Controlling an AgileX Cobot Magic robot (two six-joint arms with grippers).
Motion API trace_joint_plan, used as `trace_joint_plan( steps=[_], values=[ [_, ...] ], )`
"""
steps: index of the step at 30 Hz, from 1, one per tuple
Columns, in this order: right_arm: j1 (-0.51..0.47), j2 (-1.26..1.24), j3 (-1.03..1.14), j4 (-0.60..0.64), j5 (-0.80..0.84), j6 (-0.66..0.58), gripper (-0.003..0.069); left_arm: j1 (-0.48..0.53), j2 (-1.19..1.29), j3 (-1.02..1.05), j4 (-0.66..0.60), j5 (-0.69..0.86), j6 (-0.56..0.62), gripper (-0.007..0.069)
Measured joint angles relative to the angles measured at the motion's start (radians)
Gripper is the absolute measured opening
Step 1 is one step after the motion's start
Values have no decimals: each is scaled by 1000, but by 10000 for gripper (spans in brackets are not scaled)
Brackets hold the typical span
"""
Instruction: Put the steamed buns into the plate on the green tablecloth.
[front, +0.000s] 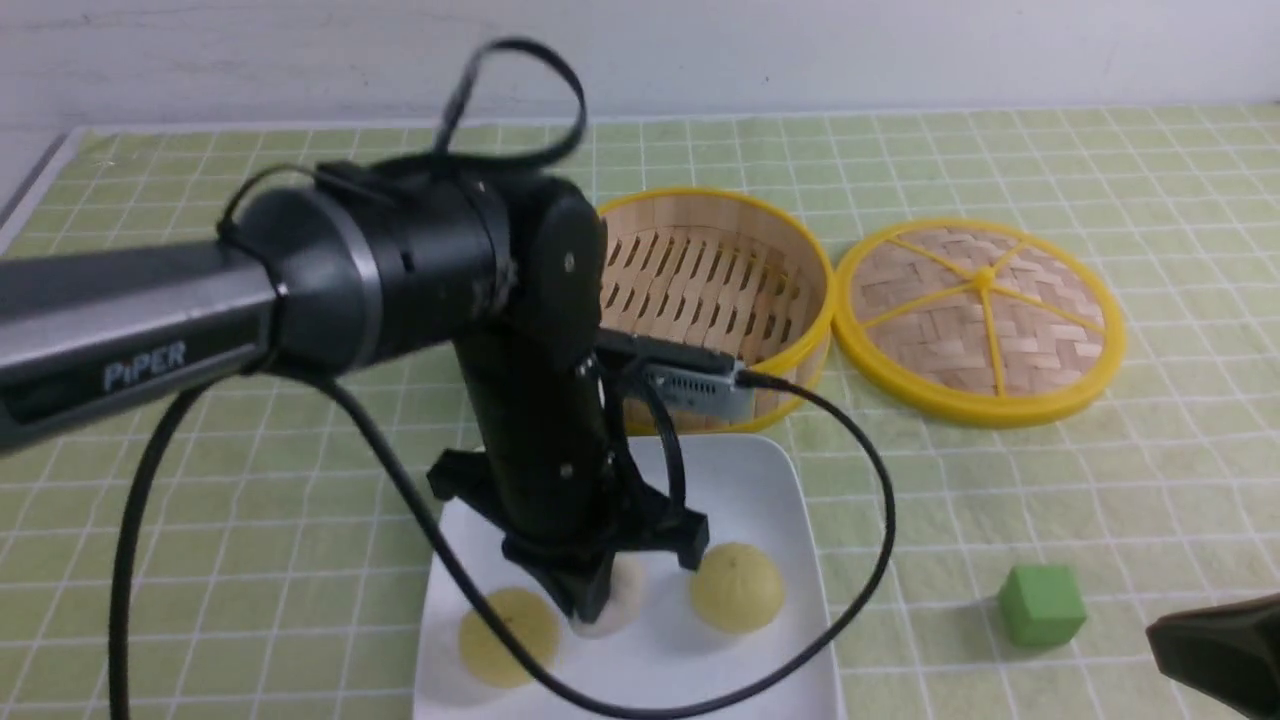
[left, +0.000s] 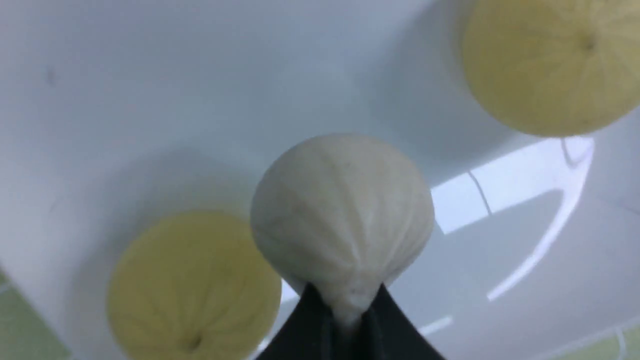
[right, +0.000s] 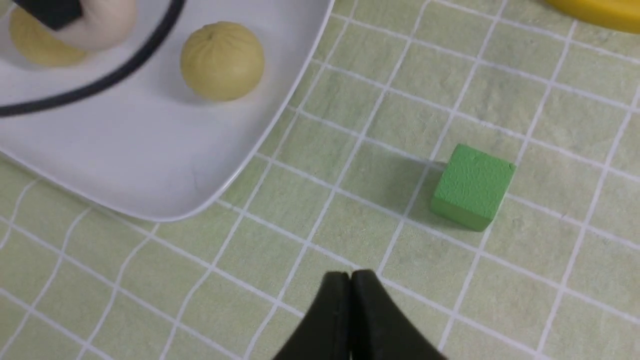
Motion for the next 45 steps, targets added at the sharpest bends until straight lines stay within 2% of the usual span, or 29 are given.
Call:
trace_joint_plan(
  steps=[3, 6, 9, 13, 14, 15, 16, 18, 20, 23, 28, 29, 31, 32, 33, 34, 35, 40, 45],
  values=[
    [0, -26, -23, 0, 56, 0, 17, -4, 6, 44, 23, -136, -61, 59],
    [0, -82, -80, -1, 166, 0, 19, -4, 7, 45, 47, -172, -98, 125],
    [0, -202, -140, -29, 297, 0, 22, -4, 7, 42, 67, -180, -127, 260],
    [0, -365, -141, -69, 371, 0, 26, -4, 7, -7, 72, -170, -175, 438],
    [0, -410, -123, -76, 360, 0, 27, -4, 7, -25, 72, -165, -184, 477],
    [0, -410, -118, -78, 356, 0, 27, -4, 7, -28, 72, -164, -185, 477],
    [0, -486, -51, -79, 285, 0, 29, -4, 7, -47, 74, -150, -189, 535],
    [0, -528, -1, -79, 199, 0, 31, -4, 7, -53, 75, -143, -191, 561],
    [0, -580, 128, -78, -10, 0, 33, -4, 7, -56, 76, -133, -193, 580],
    [0, -588, 222, -66, -163, 0, 31, -4, 7, -56, 76, -125, -193, 566],
    [0, -588, 244, -60, -296, 0, 26, -4, 7, -56, 73, -132, -193, 447],
    [0, -588, 244, -60, -301, 0, 26, -4, 7, -56, 73, -133, -193, 441],
    [0, -588, 244, -60, -308, 0, 27, -4, 7, -56, 73, -141, -193, 359],
    [0, -588, 244, -60, -308, 0, 27, -4, 7, -56, 73, -142, -193, 352],
    [0, -588, 244, -60, -308, 0, 29, -4, 7, -56, 73, -144, -193, 294],
    [0, -588, 244, -60, -308, 0, 29, -4, 7, -56, 73, -144, -193, 286],
    [0, -588, 244, -60, -308, 0, 31, -4, 7, -56, 73, -145, -193, 209],
    [0, -588, 244, -60, -309, 0, 41, -4, 7, -56, 85, -155, -193, 34],
    [0, -590, 257, -60, -317, 0, 46, -4, 7, -56, 120, -164, -226, 2]
  ],
)
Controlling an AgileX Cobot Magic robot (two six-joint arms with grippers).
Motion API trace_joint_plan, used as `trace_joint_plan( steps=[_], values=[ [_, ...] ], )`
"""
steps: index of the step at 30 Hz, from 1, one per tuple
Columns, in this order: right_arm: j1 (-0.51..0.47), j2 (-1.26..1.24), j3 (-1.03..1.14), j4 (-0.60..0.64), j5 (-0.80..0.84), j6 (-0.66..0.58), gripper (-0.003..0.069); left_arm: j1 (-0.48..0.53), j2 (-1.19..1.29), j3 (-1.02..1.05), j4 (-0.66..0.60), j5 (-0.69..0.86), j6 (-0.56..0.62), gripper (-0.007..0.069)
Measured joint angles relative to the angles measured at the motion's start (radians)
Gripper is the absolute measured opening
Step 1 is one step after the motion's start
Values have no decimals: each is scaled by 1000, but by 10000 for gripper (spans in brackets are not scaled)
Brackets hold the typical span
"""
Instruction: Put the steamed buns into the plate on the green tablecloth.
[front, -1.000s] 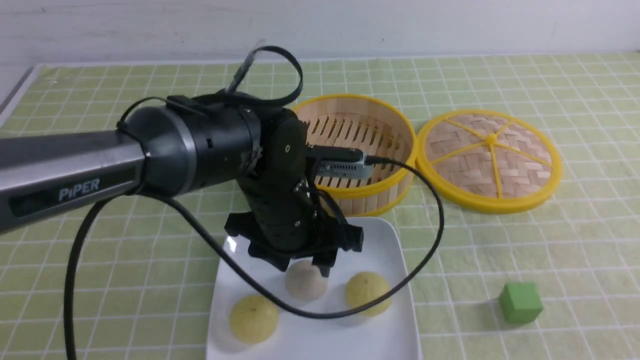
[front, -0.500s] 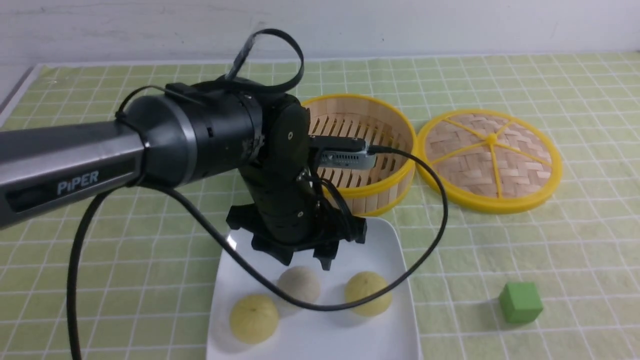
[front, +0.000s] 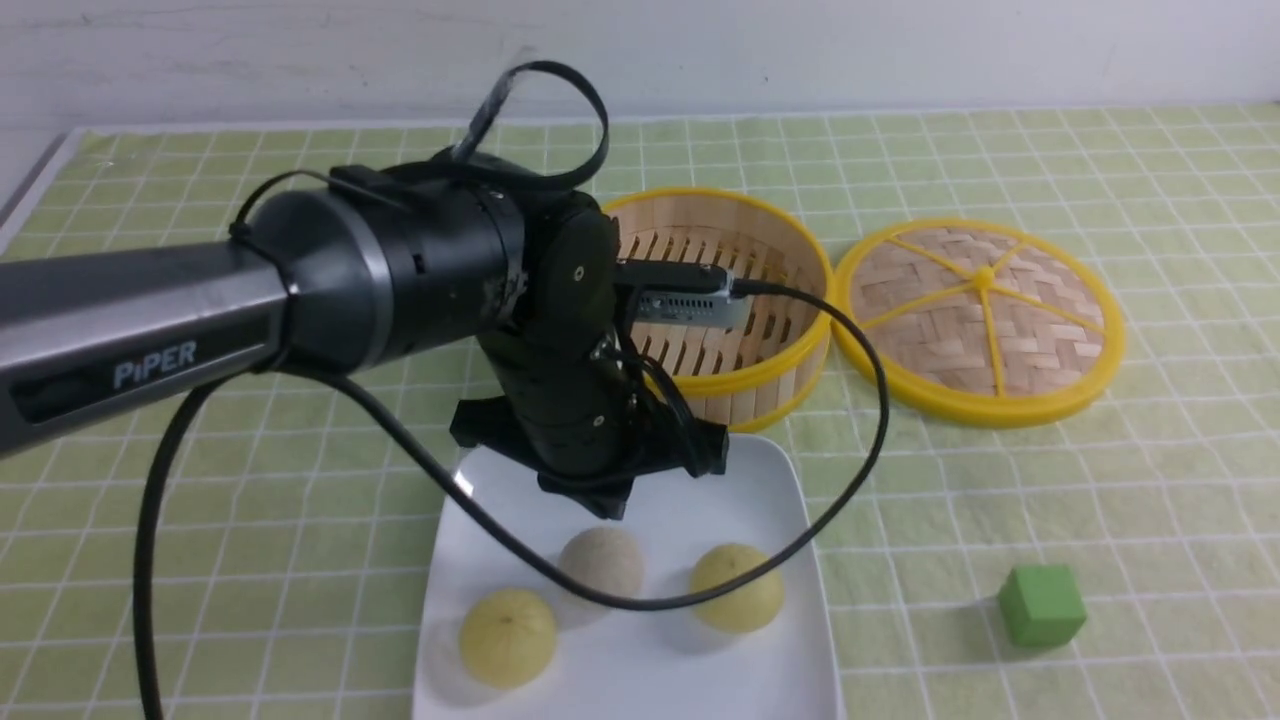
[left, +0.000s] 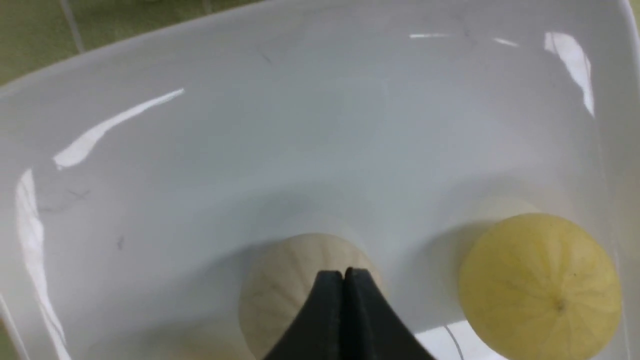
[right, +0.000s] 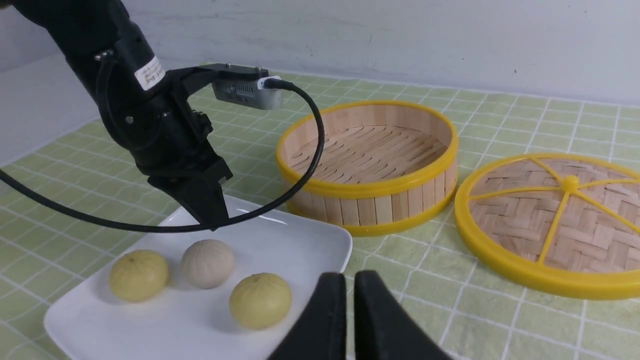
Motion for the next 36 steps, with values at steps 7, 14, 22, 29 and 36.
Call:
trace_joint_plan(
  steps=[7, 14, 22, 29, 36],
  values=[
    [-59, -79, 131, -4, 21, 0, 52, 0, 0, 0, 10, 9, -3, 2],
    [-280, -156, 266, -60, 48, 0, 64, 0, -39, 0, 108, 41, 3, 2],
    [-447, -164, 314, -67, 39, 1, 80, 0, -284, 0, 228, 154, 3, 2],
    [-493, -164, 315, -67, 36, 1, 87, 0, -533, 8, 315, 290, 1, 2],
    [-516, -164, 316, -67, 33, 1, 97, 0, -848, 201, 343, 299, -69, 2]
  ],
)
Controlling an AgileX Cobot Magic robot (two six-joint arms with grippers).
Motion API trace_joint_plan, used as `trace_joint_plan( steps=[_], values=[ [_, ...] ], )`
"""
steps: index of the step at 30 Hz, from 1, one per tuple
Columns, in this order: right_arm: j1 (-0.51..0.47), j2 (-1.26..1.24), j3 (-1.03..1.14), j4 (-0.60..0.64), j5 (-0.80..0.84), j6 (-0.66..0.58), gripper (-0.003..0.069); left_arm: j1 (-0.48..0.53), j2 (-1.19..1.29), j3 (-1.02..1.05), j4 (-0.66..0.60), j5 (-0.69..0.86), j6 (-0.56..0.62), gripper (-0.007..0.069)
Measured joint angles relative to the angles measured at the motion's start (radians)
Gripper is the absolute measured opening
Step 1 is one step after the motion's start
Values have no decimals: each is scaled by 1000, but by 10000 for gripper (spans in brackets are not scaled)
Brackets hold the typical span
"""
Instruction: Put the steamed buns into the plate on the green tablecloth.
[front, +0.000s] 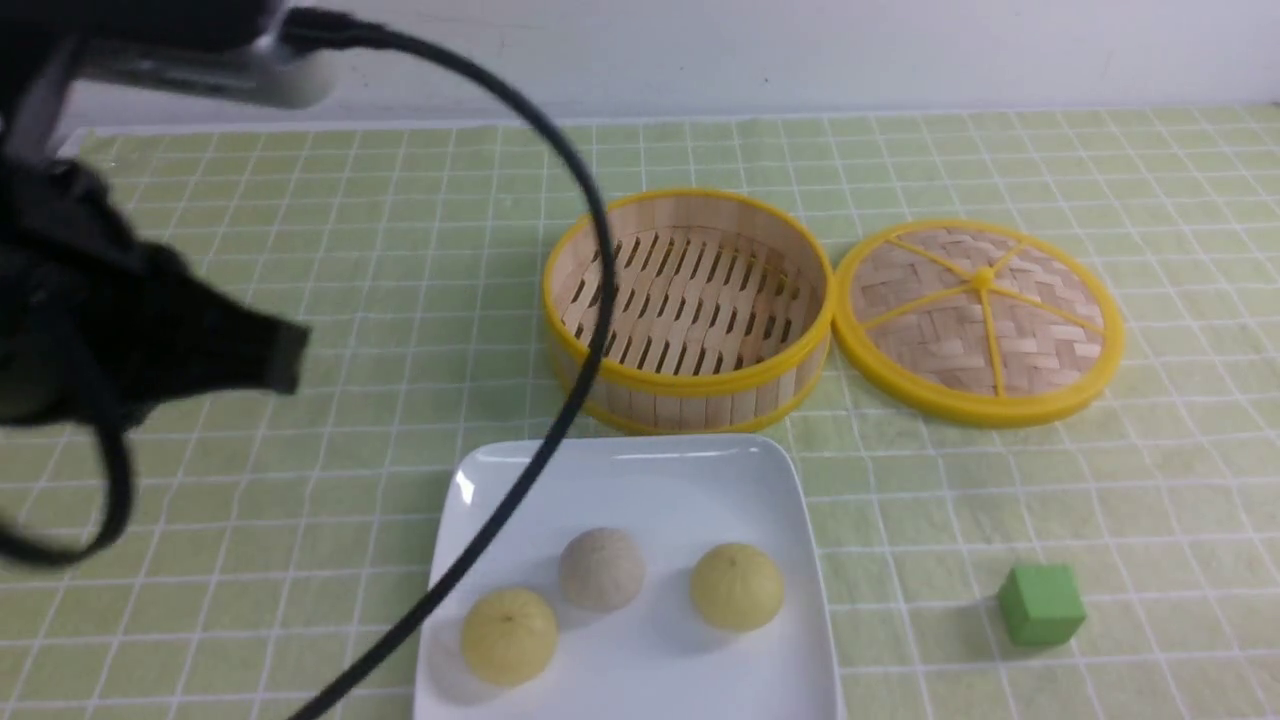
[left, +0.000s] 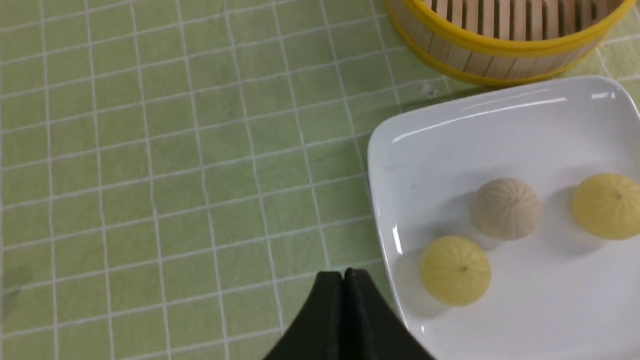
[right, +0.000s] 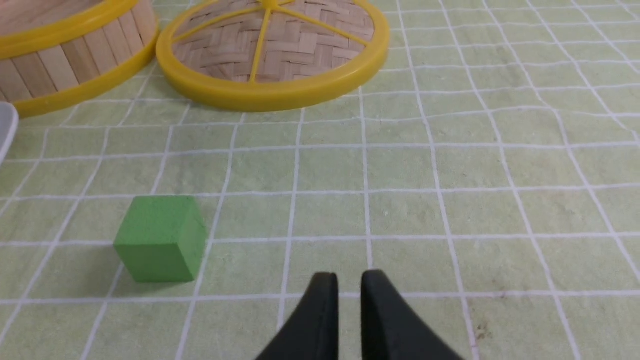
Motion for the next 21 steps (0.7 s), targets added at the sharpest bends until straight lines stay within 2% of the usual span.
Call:
trace_joint_plan(
  steps=[7, 15, 19, 21],
  values=[
    [-73, 0, 0, 0, 0, 0, 101, 0, -292, 306, 3, -142, -68, 2],
    [-77, 0, 0, -1, 0, 0, 111, 0, -460, 546, 4, -333, -135, 5],
    [-77, 0, 0, 0, -1, 0, 116, 0, -486, 678, 19, -561, -167, 12],
    [-77, 0, 0, 0, -1, 0, 118, 0, -486, 698, 21, -611, -182, 13]
  ],
)
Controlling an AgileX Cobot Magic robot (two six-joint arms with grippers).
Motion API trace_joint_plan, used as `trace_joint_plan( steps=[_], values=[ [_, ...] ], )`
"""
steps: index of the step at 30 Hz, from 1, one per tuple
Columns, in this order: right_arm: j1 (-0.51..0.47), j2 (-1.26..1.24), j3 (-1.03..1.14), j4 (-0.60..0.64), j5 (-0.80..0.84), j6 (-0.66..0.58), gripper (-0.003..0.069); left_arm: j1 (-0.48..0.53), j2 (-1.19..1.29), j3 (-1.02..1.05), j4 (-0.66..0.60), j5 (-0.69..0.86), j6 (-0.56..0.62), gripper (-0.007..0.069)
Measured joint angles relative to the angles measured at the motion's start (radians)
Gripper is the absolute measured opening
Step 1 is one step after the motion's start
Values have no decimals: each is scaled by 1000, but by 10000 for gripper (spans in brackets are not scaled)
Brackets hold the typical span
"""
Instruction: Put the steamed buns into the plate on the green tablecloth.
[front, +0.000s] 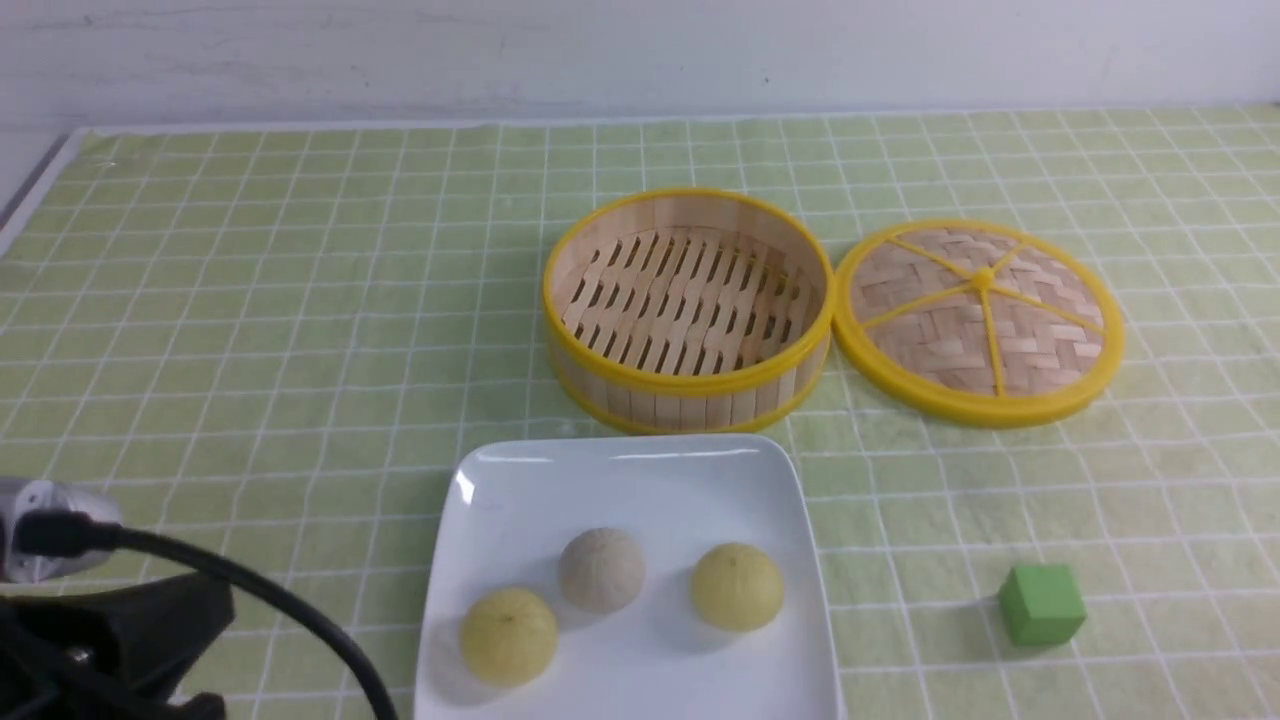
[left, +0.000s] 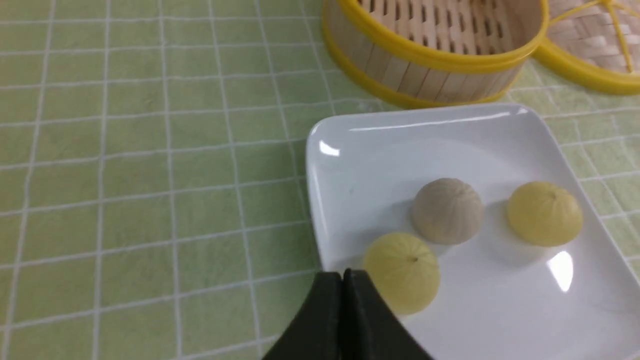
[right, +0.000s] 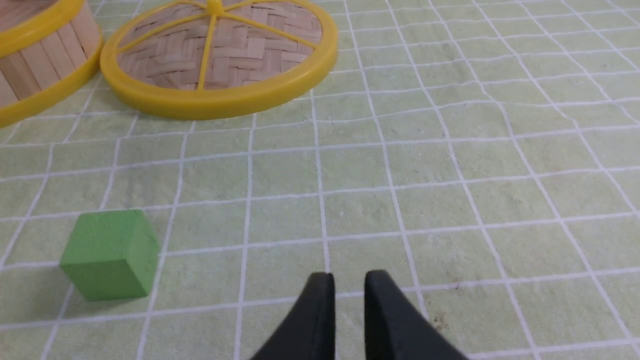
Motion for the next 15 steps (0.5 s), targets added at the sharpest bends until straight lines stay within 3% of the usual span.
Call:
trace_joint_plan(
  steps=[4, 15],
  values=[
    [0, 0, 0, 0, 0, 0, 124, 0, 0, 45, 10, -150, -33, 19],
    [0, 0, 0, 0, 0, 0, 135, 0, 0, 50, 21, -134, -41, 28]
  ],
)
